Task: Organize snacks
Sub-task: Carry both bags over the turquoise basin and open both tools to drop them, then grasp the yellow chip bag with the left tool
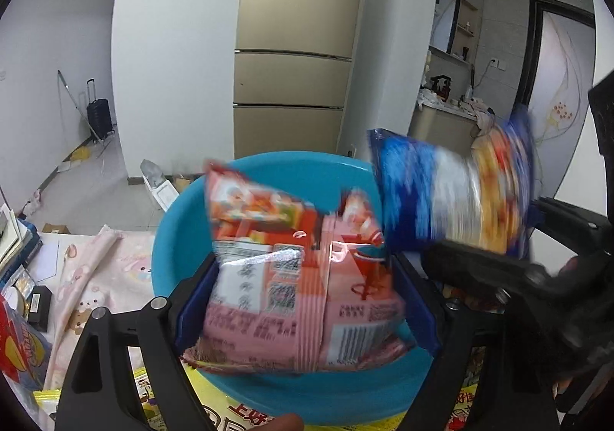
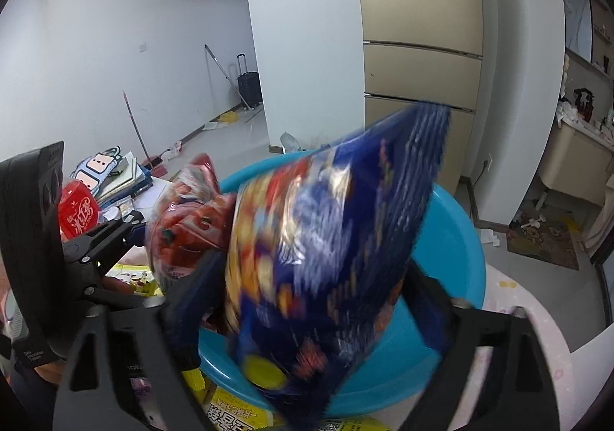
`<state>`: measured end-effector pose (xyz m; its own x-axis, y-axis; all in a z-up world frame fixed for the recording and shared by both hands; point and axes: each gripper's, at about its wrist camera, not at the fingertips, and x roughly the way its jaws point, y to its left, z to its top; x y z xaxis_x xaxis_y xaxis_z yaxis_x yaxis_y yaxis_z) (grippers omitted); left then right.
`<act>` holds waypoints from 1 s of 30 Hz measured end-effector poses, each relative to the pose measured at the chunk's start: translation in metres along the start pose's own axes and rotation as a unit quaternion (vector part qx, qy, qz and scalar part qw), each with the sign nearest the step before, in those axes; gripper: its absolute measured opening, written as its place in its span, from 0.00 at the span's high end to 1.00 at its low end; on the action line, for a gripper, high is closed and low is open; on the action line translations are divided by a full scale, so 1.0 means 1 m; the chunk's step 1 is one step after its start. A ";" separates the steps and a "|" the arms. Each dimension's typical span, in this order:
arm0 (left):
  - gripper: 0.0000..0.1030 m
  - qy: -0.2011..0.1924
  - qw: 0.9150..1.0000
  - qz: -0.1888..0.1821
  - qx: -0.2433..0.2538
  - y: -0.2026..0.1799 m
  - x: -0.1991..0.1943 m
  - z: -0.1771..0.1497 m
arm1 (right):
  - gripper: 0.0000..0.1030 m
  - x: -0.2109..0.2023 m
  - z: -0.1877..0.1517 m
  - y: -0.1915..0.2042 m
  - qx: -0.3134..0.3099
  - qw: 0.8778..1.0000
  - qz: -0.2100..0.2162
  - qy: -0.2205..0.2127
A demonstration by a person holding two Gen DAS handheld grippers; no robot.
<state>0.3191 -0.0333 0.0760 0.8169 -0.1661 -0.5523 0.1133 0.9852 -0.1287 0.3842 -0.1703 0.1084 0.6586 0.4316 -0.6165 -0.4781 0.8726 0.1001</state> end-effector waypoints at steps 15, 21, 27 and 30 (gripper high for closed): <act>0.00 -0.083 0.996 0.024 0.026 -0.007 -0.059 0.011 | 0.00 -0.058 0.015 0.014 -0.005 0.994 -0.025 -0.108; 0.00 -0.118 0.993 0.017 0.009 -0.003 -0.112 0.026 | 0.00 -0.103 0.020 0.022 0.005 0.985 -0.002 -0.173; 0.00 -0.153 0.988 0.004 0.012 -0.010 -0.172 0.036 | 0.00 -0.144 0.020 0.042 -0.014 0.975 -0.004 -0.222; 0.00 -0.177 0.984 -0.011 0.024 -0.018 -0.201 0.036 | 0.00 -0.169 0.018 0.055 -0.027 0.967 -0.004 -0.254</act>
<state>0.1733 -0.0160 0.2187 0.9588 -0.1701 -0.2276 0.1523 0.9839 -0.0937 0.2576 -0.1908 0.2322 0.8564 0.4932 -0.1527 -0.4921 0.8692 0.0474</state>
